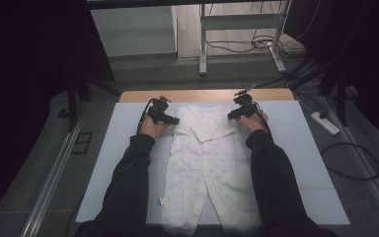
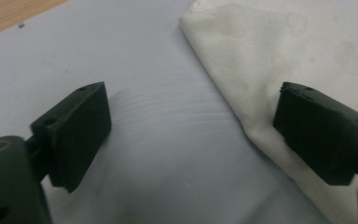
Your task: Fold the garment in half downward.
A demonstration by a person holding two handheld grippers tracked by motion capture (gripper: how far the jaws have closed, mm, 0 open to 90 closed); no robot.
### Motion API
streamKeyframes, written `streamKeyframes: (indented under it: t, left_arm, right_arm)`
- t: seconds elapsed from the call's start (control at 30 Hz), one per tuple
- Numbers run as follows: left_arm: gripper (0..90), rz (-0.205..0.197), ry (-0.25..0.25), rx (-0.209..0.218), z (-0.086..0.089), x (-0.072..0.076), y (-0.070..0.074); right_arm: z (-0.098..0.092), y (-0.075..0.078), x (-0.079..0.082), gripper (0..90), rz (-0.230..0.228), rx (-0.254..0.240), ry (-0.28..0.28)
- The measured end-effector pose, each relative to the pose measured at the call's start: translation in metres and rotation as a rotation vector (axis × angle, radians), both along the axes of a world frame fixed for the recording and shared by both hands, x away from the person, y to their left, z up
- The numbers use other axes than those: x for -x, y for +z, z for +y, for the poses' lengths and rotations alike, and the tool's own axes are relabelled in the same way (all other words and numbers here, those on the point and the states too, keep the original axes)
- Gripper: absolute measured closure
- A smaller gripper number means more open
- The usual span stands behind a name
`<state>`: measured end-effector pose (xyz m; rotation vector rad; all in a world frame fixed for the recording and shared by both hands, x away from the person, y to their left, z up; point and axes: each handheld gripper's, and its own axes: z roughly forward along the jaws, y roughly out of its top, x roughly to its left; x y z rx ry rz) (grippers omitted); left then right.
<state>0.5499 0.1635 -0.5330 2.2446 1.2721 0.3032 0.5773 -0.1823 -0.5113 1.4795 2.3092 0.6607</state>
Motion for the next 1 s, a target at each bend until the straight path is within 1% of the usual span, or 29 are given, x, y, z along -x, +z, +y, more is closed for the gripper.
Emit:
streamKeyframes:
  t: [0.1, 0.17, 0.23, 0.33, 0.4, 0.43, 0.47, 0.5, 0.53, 0.63, 0.67, 0.7, 0.8, 1.0]
  left_arm:
    - [22.9, 0.0, -0.011, 0.0, -0.004, 0.0, 0.003]
    - [32.0, 0.001, -0.024, 0.002, -0.007, 0.0, 0.005]
    - [42.3, 0.009, -0.036, 0.009, -0.011, 0.001, 0.006]
    - [53.7, 0.027, -0.032, 0.03, -0.012, 0.002, 0.007]
    - [61.6, 0.038, -0.027, 0.053, -0.013, 0.004, 0.007]
    - [66.2, 0.049, -0.021, 0.07, -0.013, 0.004, 0.007]
    - [71.6, 0.064, -0.018, 0.093, -0.011, 0.004, 0.007]
    - [77.8, 0.081, -0.022, 0.119, -0.01, 0.003, 0.007]
    - [85.7, 0.095, -0.023, 0.142, -0.01, 0.003, 0.006]
    - [87.5, 0.109, -0.008, 0.157, -0.009, 0.003, 0.007]
    - [87.7, 0.1, -0.007, 0.149, -0.009, 0.003, 0.007]
    - [87.9, 0.084, -0.009, 0.146, -0.009, 0.005, 0.008]
    - [88.0, 0.026, -0.01, 0.18, -0.006, 0.01, 0.013]
    - [88.0, -0.053, -0.033, 0.221, 0.004, 0.02, 0.027]
  right_arm:
    - [0.001, 0.0, 0.0, 30.8, -0.004, -0.003, 0.001]
    - [0.001, 0.001, 0.0, 37.1, -0.007, -0.011, 0.006]
    - [0.002, 0.002, 0.0, 45.8, -0.003, -0.018, 0.019]
    - [0.005, 0.003, 0.002, 60.8, 0.004, -0.031, 0.048]
    - [0.007, 0.004, 0.002, 71.9, 0.016, -0.044, 0.069]
    - [0.007, 0.004, 0.002, 76.4, 0.025, -0.05, 0.074]
    - [0.008, 0.005, 0.002, 82.9, 0.037, -0.063, 0.079]
    - [0.008, 0.005, 0.002, 84.5, 0.048, -0.077, 0.083]
    - [0.009, 0.005, 0.002, 85.3, 0.048, -0.073, 0.081]
    - [0.01, 0.006, 0.004, 86.1, 0.046, -0.06, 0.089]
    - [0.01, 0.007, 0.004, 86.1, 0.046, -0.053, 0.094]
    - [0.01, 0.007, 0.005, 86.2, 0.044, -0.047, 0.099]
    - [0.008, 0.012, 0.008, 86.3, 0.011, -0.047, 0.122]
    - [0.003, 0.03, 0.017, 86.5, -0.061, -0.091, 0.16]
